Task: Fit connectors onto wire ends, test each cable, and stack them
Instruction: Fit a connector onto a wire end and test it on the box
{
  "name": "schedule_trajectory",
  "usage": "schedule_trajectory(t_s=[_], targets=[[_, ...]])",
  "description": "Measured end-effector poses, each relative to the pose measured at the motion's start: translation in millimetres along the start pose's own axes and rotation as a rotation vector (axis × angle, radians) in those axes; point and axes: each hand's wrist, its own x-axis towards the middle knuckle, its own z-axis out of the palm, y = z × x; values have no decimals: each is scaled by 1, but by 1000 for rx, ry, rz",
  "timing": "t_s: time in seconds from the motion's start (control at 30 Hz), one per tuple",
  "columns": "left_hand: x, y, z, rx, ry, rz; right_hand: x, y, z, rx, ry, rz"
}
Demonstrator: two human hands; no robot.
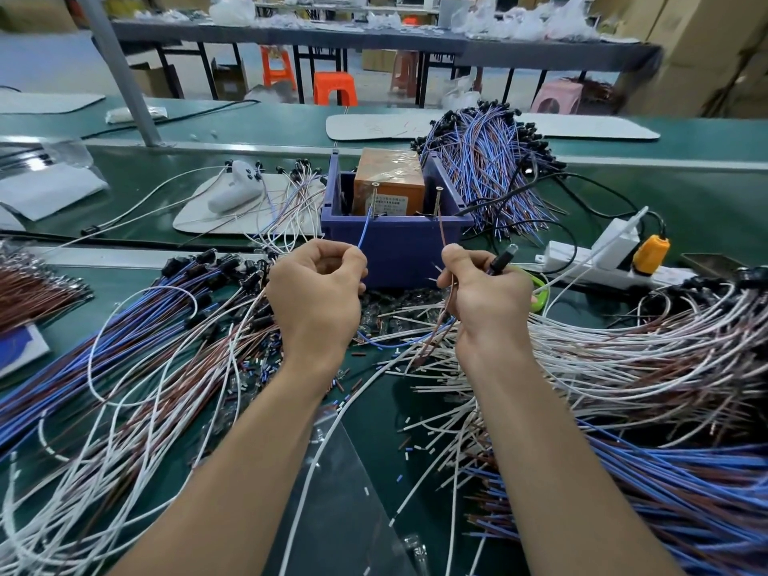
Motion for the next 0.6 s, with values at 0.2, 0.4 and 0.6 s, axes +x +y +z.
schedule_trajectory(t_s=[0.2,0.4,0.6], targets=[[0,0,-1,-19,-3,-11,-1,-1,0,34,32,-2],[1,0,-1,-21,-3,-5,-4,-1,0,22,40,-7],[0,0,-1,-17,-8,0,-4,-2,0,20,5,7]])
